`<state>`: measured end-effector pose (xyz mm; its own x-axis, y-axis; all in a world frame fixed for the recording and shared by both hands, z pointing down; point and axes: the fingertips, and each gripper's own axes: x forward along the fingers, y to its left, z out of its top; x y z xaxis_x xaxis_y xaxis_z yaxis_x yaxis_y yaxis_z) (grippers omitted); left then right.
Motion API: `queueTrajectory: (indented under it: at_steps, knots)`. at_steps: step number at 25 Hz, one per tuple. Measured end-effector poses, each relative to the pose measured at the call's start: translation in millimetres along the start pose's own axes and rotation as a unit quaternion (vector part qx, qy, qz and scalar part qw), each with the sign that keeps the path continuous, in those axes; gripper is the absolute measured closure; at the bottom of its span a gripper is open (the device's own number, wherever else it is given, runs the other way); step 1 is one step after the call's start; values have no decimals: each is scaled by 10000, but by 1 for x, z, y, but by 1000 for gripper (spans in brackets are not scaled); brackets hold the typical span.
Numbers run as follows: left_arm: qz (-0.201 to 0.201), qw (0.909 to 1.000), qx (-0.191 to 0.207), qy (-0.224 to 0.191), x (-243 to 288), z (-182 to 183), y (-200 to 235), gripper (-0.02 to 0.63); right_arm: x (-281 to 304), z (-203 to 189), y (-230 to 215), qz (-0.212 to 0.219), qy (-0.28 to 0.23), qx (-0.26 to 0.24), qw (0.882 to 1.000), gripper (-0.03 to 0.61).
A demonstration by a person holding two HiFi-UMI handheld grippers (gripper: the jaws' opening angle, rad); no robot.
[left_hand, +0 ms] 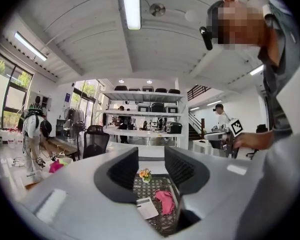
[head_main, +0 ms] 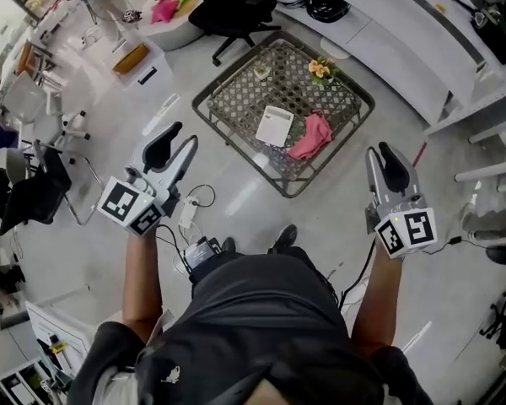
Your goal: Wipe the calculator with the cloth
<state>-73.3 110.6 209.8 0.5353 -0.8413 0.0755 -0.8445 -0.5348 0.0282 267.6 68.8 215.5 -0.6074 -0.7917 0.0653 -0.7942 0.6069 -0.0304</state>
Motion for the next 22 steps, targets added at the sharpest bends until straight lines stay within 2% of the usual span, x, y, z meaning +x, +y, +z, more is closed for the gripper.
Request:
queueTrajectory:
  at_steps: [7, 11, 17, 22]
  knots:
    - [452, 9986, -11, 258, 18, -9, -11, 425, 30, -16, -36, 461, -52, 167, 9988, 491]
    - [574, 9977, 45, 357, 34, -7, -18, 425, 33, -21, -54, 551, -131, 299, 9979, 491]
    - [394, 9986, 105, 337, 60, 8, -21, 425, 27, -26, -69, 396, -74, 443, 9982, 491]
    - [105, 9993, 60, 356, 78, -5, -3, 425, 29, -32, -70, 128, 58, 395, 9991, 491]
